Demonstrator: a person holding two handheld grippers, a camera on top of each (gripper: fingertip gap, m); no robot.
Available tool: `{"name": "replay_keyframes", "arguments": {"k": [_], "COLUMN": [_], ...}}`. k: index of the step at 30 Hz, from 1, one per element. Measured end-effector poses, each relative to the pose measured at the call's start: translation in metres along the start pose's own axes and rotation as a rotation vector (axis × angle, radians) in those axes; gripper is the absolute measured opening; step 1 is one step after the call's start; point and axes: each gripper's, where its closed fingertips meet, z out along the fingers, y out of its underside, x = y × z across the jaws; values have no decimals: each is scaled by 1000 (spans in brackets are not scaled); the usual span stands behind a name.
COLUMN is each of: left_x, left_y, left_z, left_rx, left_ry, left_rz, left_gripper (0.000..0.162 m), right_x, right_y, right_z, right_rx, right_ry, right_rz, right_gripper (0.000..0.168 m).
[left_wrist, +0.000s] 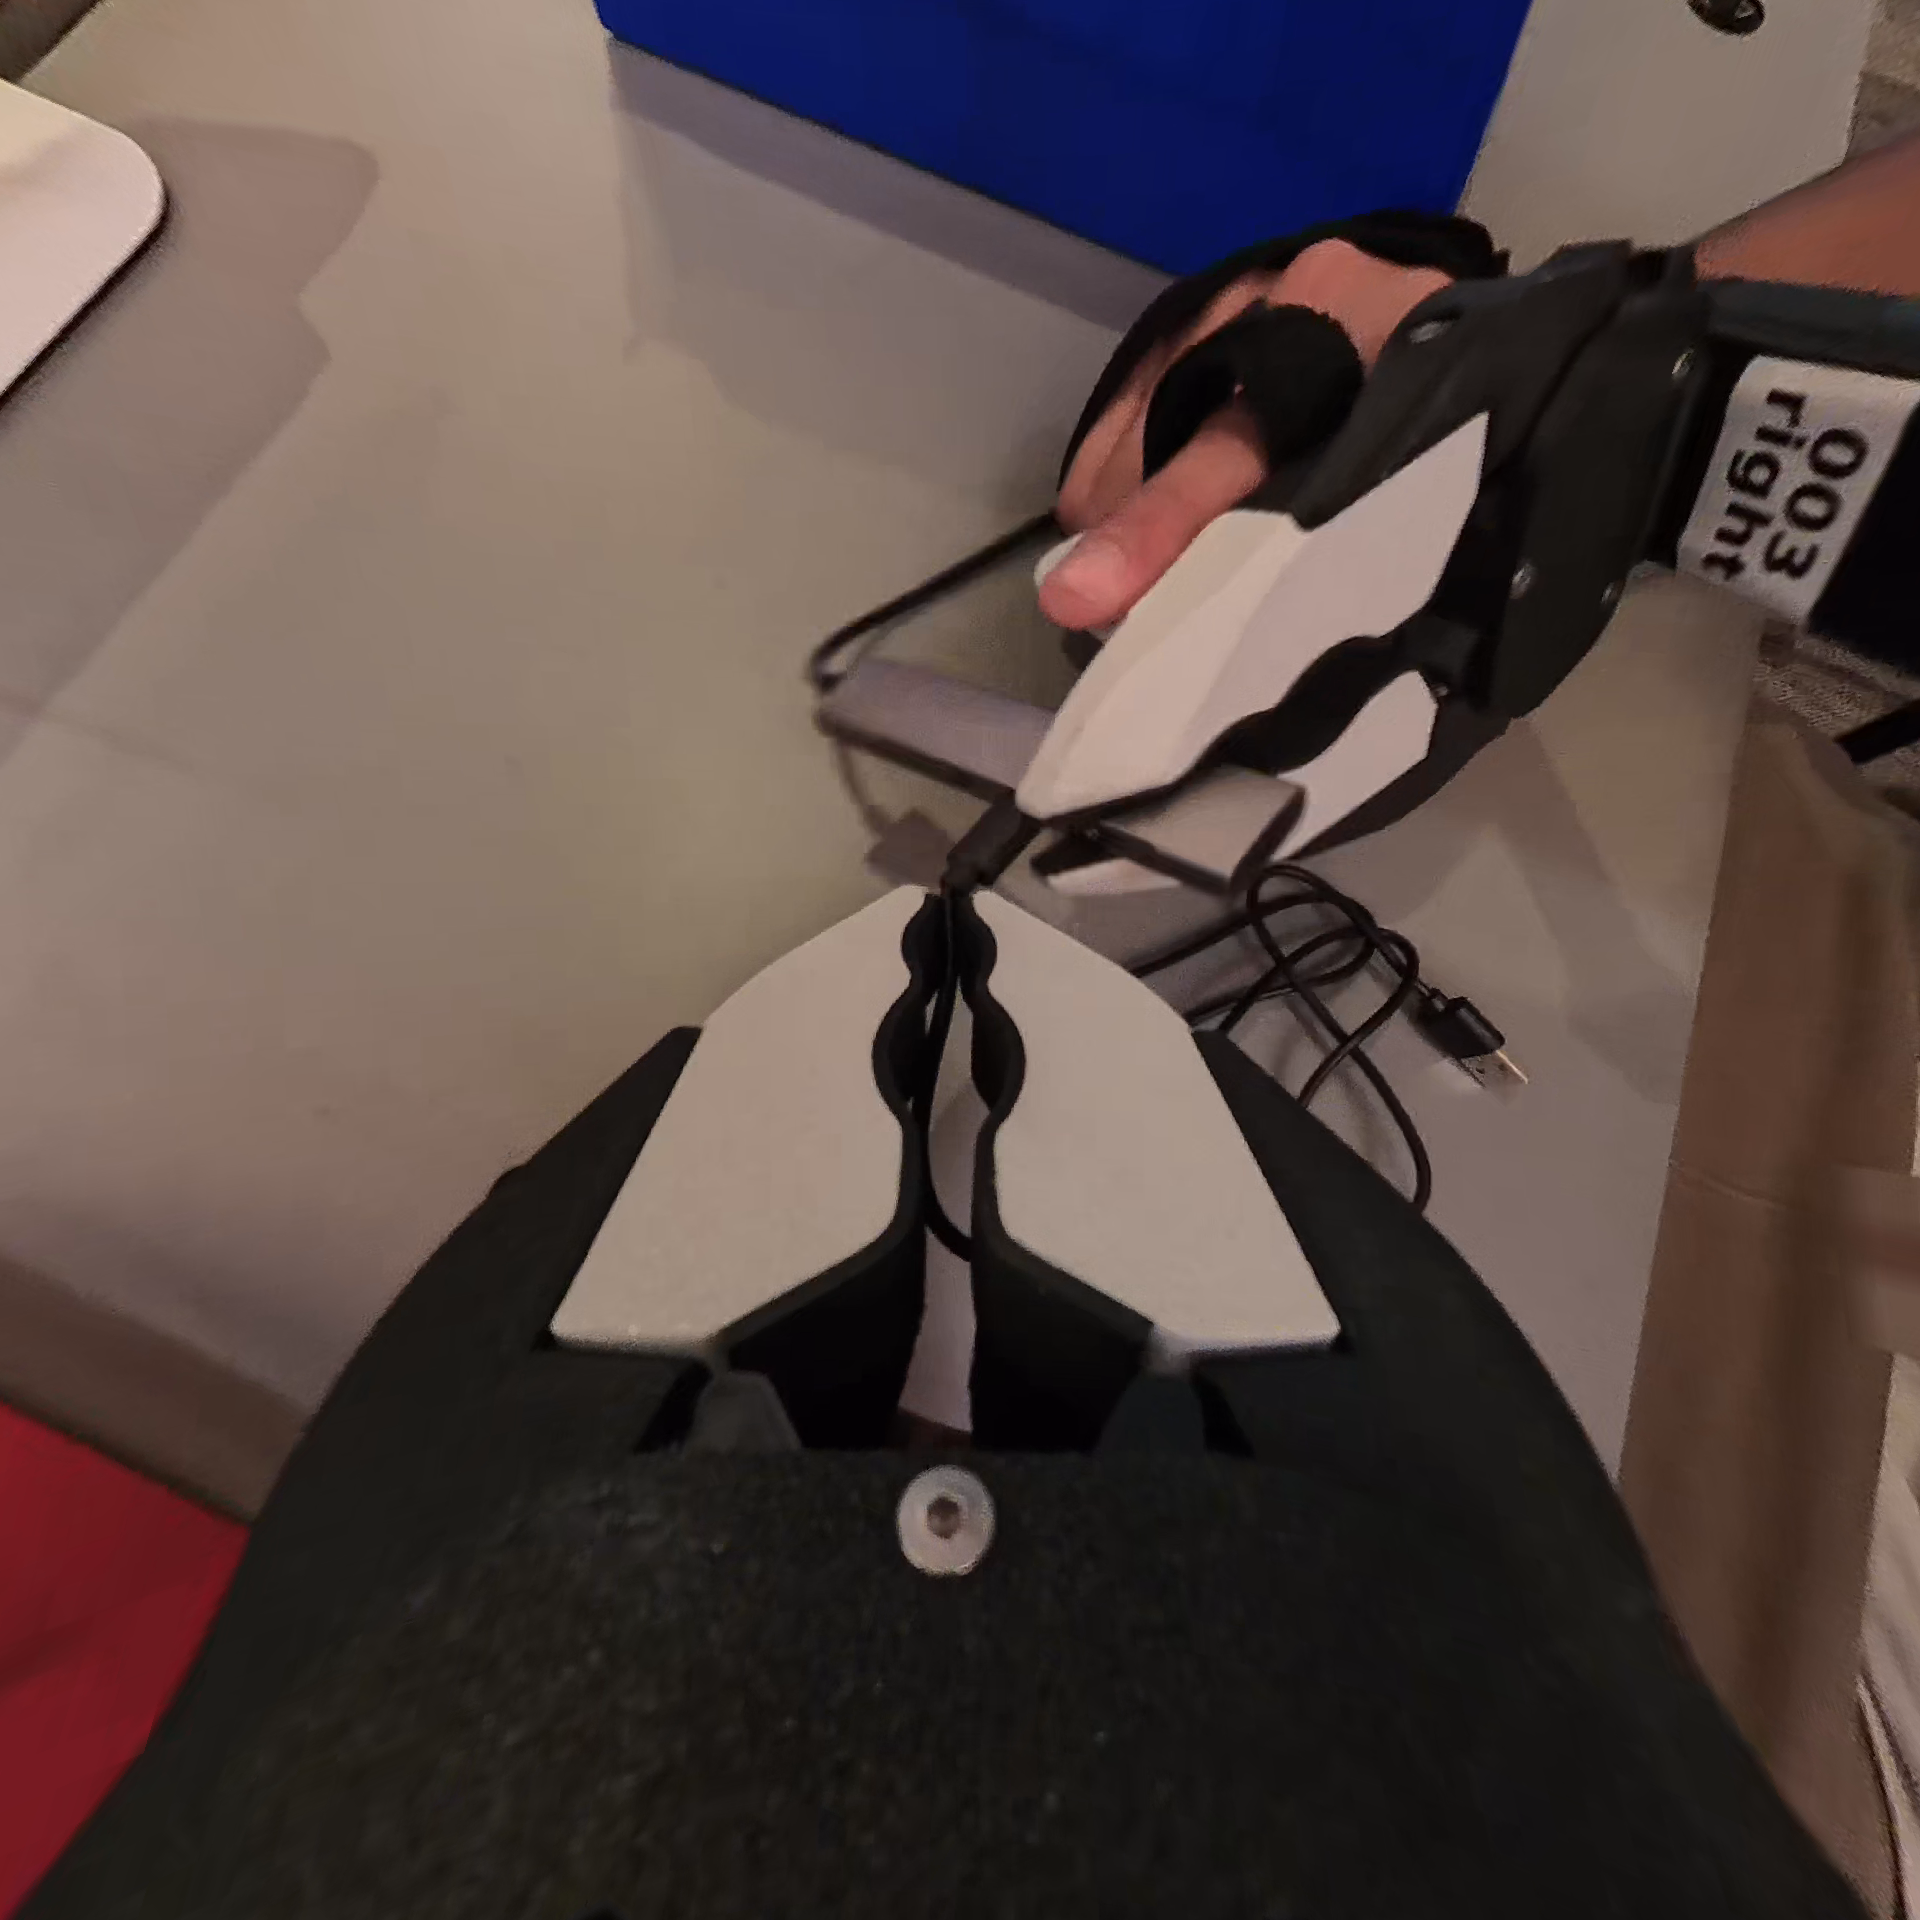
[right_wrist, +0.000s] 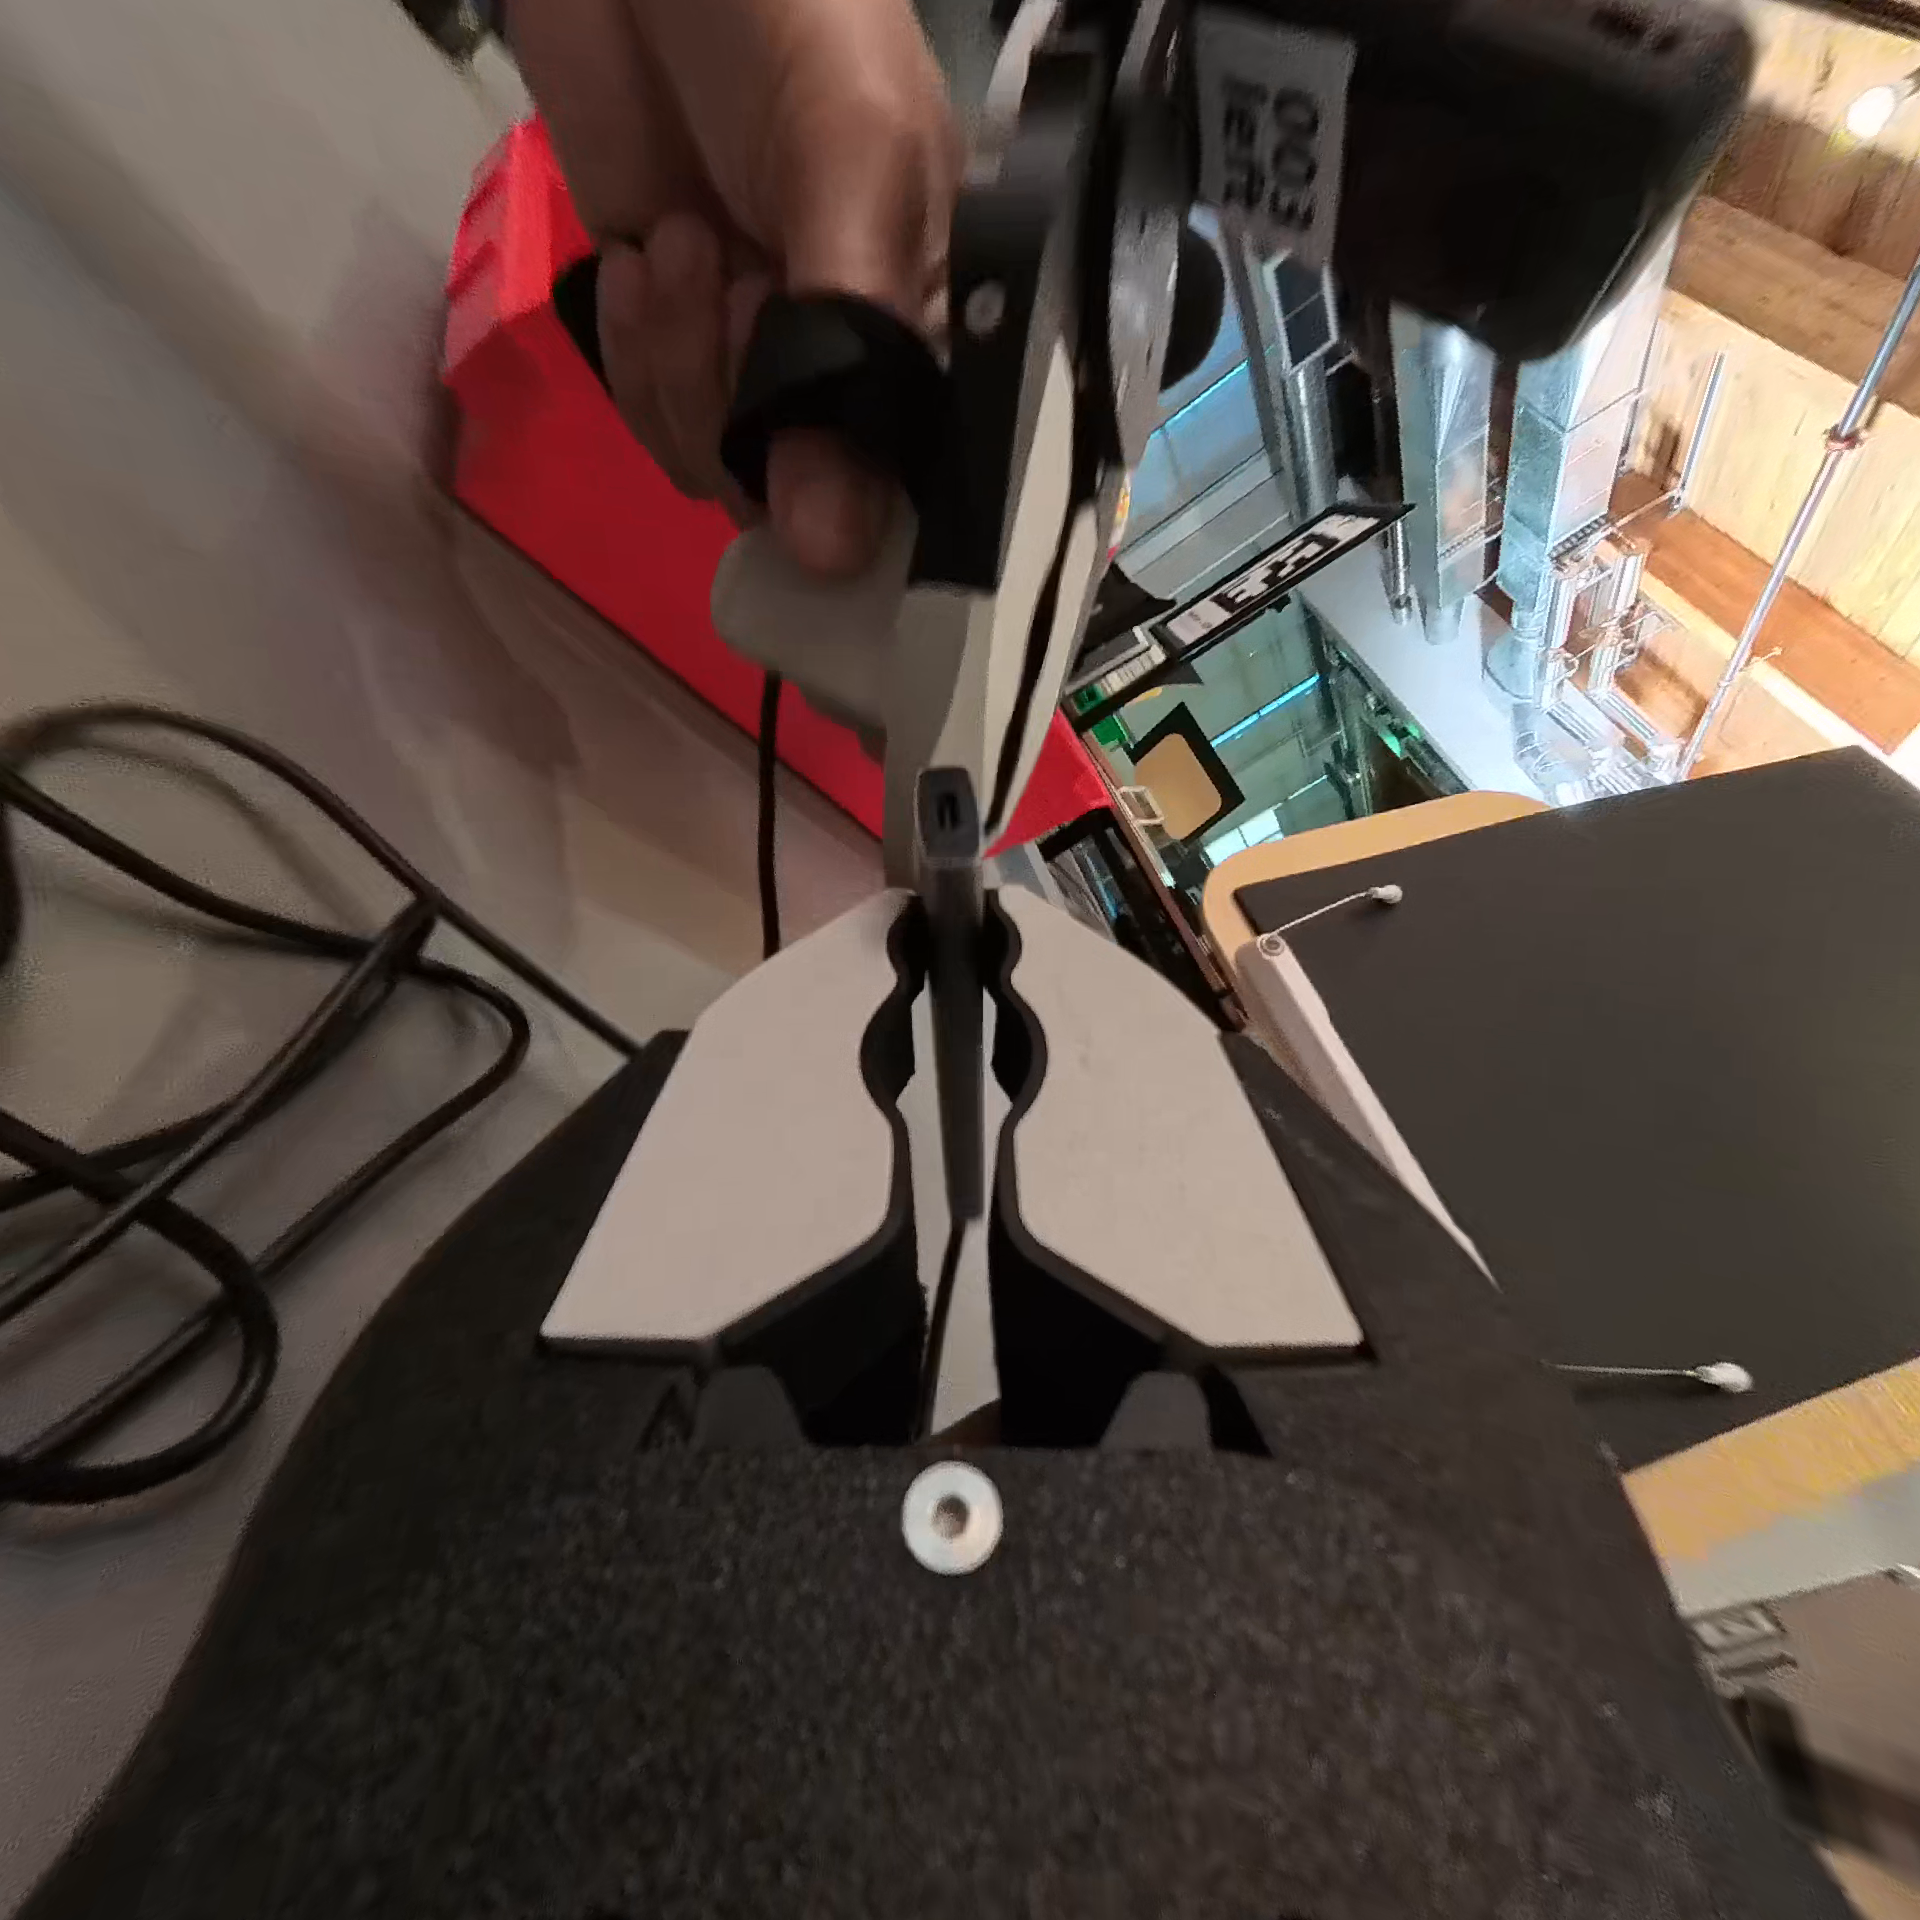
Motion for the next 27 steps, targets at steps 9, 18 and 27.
{"name": "replay_keyframes", "arguments": {"k": [9,18,27], "left_x": [19,22,22], "left_y": [-1,-3,-8], "left_z": [-11,-16,-13], "left_rx": [22,28,54], "left_ry": [-12,14,0], "left_rz": [2,1,-11], "left_gripper": [2,2,2], "right_x": [3,3,4], "right_y": [13,16,17], "right_z": [3,0,-5], "right_rx": [-56,-35,-46], "right_ry": [-5,-18,-11], "right_rz": [13,-12,-80], "right_gripper": [11,9,8]}}
